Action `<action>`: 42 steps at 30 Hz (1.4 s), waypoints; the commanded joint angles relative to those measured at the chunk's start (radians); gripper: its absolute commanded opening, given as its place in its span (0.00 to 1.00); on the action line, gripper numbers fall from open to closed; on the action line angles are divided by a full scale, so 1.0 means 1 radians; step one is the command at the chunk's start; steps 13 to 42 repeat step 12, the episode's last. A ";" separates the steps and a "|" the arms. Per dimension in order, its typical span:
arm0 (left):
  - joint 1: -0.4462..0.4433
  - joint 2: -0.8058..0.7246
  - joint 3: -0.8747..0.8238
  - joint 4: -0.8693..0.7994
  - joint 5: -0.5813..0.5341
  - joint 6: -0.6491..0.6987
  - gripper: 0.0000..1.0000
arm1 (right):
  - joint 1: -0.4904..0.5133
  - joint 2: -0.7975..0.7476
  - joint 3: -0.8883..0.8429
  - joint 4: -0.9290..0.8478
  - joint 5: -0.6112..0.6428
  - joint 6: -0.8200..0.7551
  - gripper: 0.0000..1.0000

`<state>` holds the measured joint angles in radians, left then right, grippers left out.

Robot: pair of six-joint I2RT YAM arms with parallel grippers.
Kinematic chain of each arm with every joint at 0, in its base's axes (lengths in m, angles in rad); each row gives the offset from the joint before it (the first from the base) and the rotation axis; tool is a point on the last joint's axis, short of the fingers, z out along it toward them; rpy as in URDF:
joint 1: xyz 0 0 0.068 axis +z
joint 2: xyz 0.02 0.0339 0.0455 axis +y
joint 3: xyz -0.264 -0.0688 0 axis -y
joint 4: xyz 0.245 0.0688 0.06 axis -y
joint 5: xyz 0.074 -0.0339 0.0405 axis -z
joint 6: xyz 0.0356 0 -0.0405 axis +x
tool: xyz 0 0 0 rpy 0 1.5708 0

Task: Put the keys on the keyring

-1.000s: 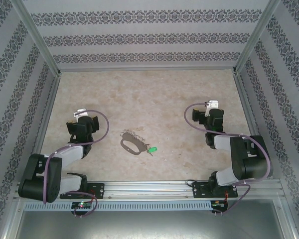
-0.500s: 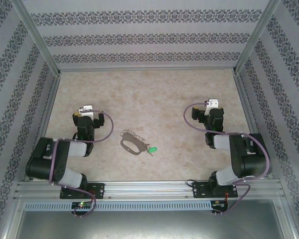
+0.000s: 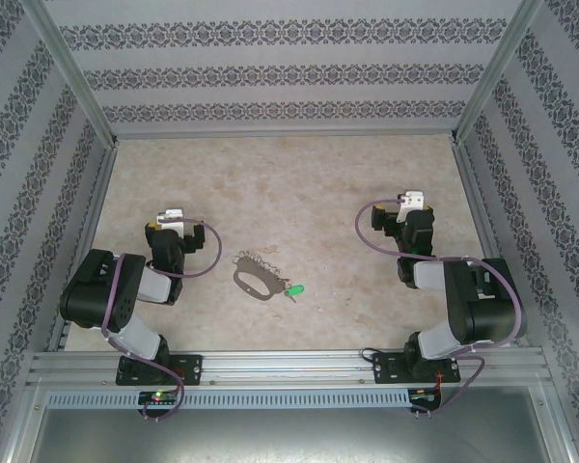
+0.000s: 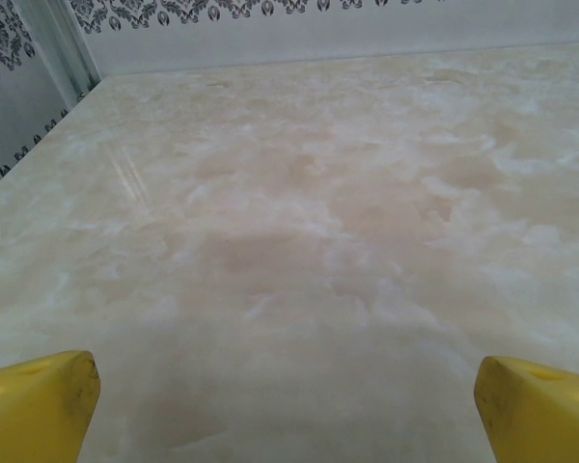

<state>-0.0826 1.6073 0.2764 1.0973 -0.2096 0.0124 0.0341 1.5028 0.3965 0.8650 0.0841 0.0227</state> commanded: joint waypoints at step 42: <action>0.015 -0.013 0.041 -0.008 0.015 0.008 1.00 | -0.013 0.008 -0.010 0.027 -0.019 0.008 0.98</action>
